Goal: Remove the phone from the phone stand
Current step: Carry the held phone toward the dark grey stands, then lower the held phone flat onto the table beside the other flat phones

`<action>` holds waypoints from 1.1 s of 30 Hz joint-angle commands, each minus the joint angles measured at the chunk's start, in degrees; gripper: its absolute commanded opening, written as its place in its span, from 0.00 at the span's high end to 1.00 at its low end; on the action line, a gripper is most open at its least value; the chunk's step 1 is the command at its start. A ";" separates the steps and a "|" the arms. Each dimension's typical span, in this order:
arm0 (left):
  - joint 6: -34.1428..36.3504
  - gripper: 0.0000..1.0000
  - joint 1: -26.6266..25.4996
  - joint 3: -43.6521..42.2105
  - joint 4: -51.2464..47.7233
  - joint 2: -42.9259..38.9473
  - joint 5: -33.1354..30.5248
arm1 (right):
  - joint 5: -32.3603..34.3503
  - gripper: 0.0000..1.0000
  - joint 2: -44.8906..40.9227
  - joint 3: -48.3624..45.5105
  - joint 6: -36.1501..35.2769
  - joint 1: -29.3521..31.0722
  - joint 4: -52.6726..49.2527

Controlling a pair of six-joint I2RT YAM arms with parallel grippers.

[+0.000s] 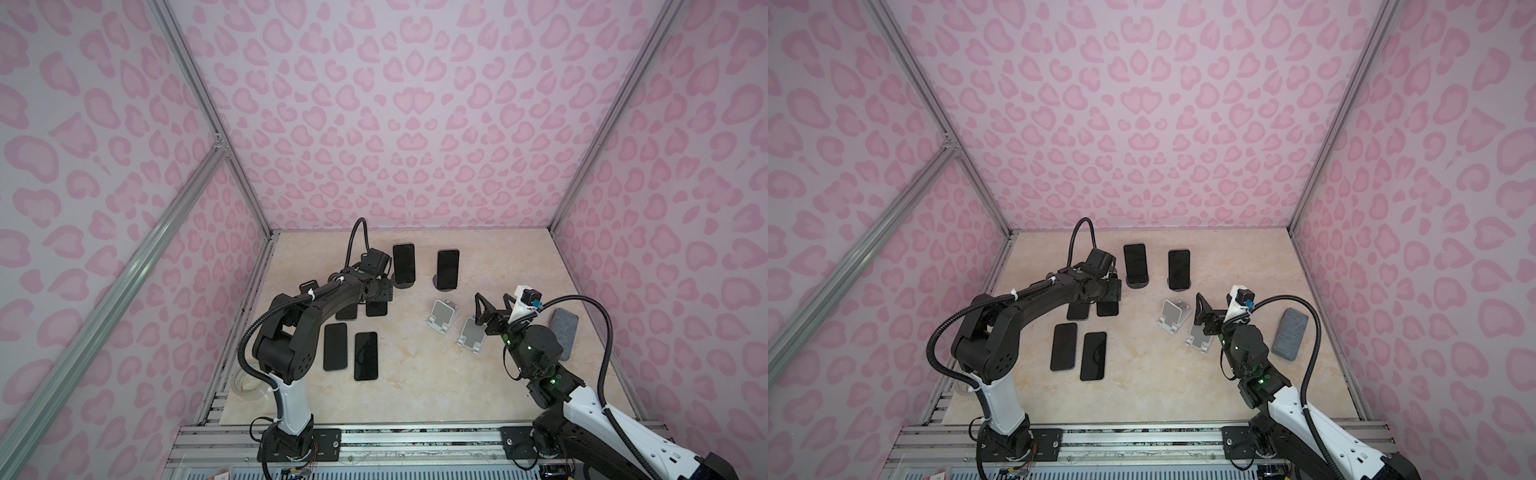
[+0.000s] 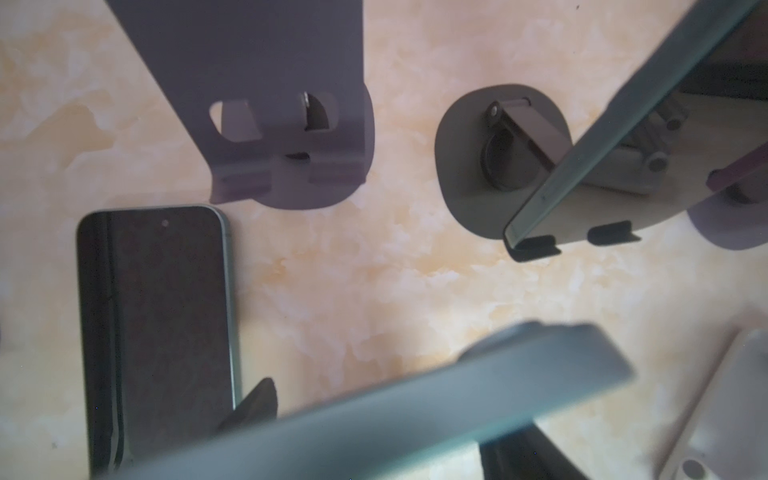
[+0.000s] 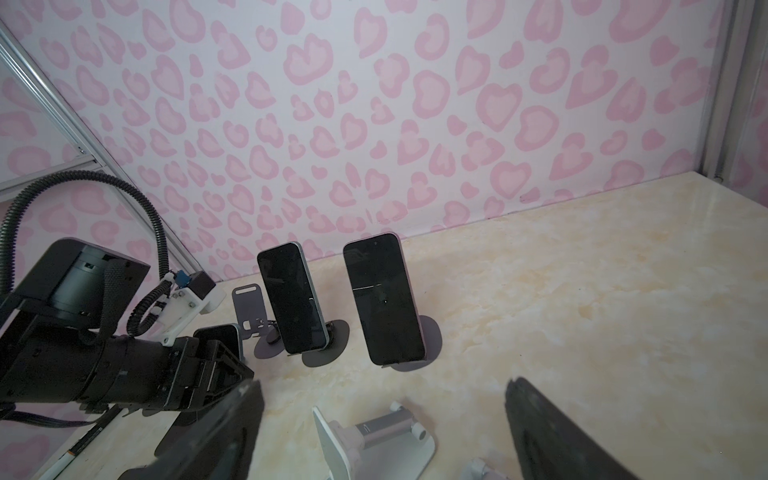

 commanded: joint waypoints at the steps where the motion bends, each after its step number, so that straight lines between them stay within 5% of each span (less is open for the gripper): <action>1: 0.86 0.42 0.11 0.70 -1.68 1.23 -0.22 | 0.72 0.07 0.45 0.37 0.28 0.05 0.04; 33: 0.46 0.41 0.78 0.96 -4.13 7.22 0.81 | 2.02 0.07 2.71 0.91 0.30 0.11 -0.26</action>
